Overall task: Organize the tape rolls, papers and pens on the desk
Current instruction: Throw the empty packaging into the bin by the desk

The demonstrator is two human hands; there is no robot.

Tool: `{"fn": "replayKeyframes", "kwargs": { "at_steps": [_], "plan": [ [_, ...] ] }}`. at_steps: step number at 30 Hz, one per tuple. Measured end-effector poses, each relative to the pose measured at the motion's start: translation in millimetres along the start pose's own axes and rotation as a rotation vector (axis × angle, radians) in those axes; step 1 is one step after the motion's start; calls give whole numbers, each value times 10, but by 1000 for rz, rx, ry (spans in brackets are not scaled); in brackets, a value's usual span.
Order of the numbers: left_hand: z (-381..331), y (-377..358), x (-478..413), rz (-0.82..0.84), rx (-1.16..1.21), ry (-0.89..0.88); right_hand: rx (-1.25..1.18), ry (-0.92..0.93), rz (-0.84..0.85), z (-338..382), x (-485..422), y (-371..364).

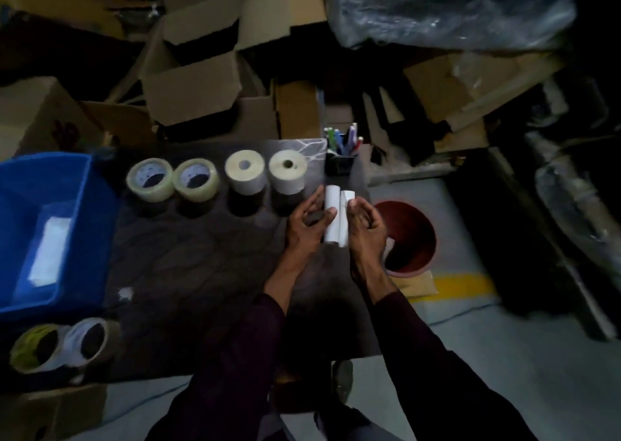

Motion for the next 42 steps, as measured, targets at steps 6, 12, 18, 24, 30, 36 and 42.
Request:
{"fn": "replayKeyframes", "kwargs": {
  "at_steps": [6,12,18,24,30,36,42],
  "plan": [
    [455,-749,-166,92,25,154,54,-41,-91,107,-500,767],
    [989,-1424,-485,106,-93,227,183,-94,-208,-46,-1142,1545],
    [1730,-1910,-786,61,-227,401,250,-224,-219,-508,-1831,2090],
    [2112,-2099,-1014,-51,-324,508,324,-290,-246,-946,-2225,2324],
    [2269,-2097,-1102,-49,-413,563,398,-262,-315,-1239,-2306,2625],
    [1571,-1945,-778,22,-217,399,382,-181,-328,-860,-1787,2317],
    [598,-972,-209,-78,89,233,131,-117,-84,-383,-808,916]
  ]
}}
Point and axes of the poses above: each hand's wrist, its own x-axis away from the middle knuckle, its own y-axis out of the back of the hand, z = x × y, the point moved 1 cm from there along -x, towards the middle knuckle, and after that the axes turned 1 degree about -y, right-handed, at the moved point
